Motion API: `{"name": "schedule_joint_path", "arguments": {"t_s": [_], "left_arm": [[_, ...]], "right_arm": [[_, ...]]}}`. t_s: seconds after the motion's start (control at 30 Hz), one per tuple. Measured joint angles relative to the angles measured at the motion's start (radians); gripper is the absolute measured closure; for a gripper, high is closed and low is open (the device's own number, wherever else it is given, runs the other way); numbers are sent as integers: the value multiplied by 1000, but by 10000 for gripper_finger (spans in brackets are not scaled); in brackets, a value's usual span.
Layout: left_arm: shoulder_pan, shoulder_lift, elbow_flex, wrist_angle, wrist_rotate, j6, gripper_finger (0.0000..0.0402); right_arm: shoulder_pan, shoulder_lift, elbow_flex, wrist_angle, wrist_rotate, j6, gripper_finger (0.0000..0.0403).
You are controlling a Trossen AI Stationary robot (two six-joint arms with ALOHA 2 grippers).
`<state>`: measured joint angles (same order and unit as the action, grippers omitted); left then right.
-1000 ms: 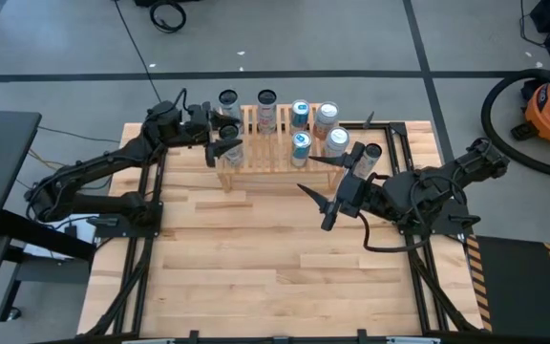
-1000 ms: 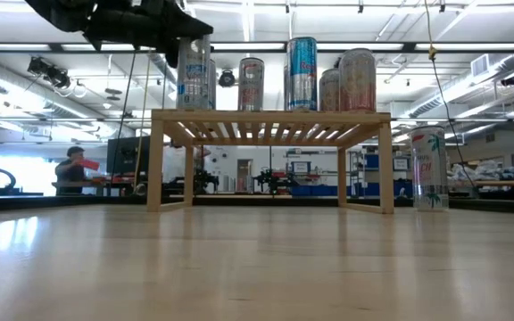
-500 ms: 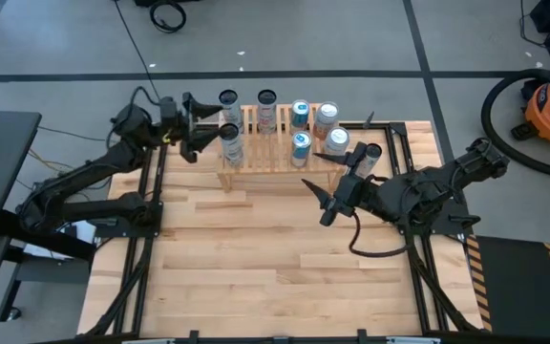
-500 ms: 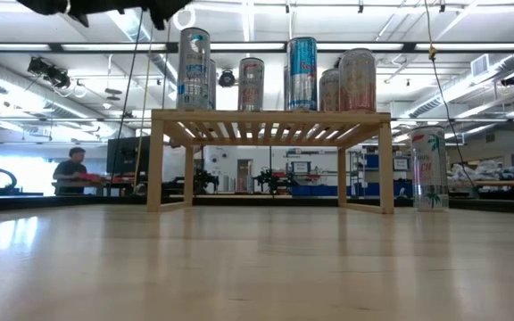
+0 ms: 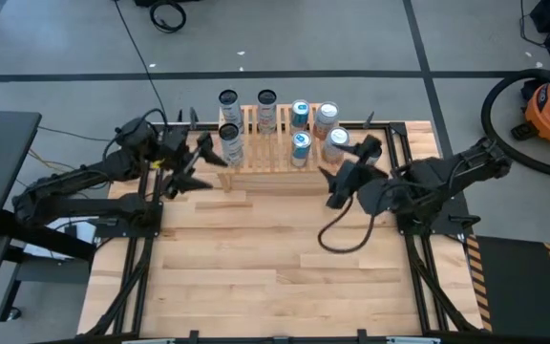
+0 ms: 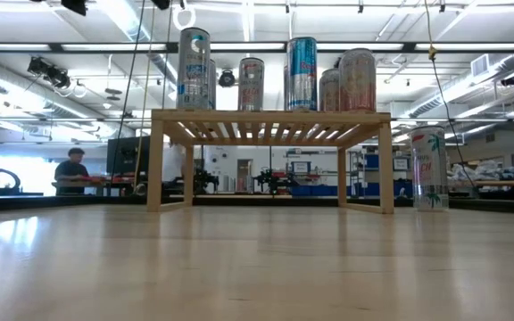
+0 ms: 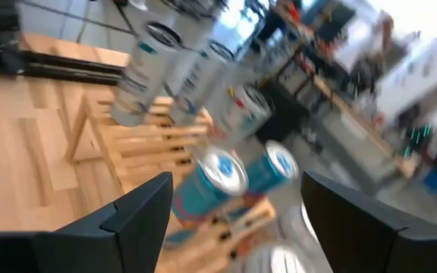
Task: Place canned beverage on shelf
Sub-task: Put the white-pink soda can on the shelf aligned with the other white-pink soda
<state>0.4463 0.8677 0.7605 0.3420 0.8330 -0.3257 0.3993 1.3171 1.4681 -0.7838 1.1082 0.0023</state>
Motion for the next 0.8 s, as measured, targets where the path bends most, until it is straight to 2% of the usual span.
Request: {"name": "schedule_joint_path", "arguments": {"t_s": [0.17, 0.3, 0.47, 0.67, 0.8], "left_arm": [[-109, 0, 0, 0, 1, 28, 84], [-159, 1, 0, -50, 0, 50, 84], [-203, 2, 0, -128, -1, 102, 84], [-243, 2, 0, -213, -82, 161, 84], [-250, 2, 0, -234, -95, 162, 84]], "right_arm": [[-48, -67, 0, -187, -15, 286, 104], [-85, -124, 0, -274, -110, 400, 104], [-149, -170, 0, -326, -130, 476, 104], [-263, -230, 0, -332, -143, 469, 104], [-337, -274, 0, -329, -192, 436, 104]]}}
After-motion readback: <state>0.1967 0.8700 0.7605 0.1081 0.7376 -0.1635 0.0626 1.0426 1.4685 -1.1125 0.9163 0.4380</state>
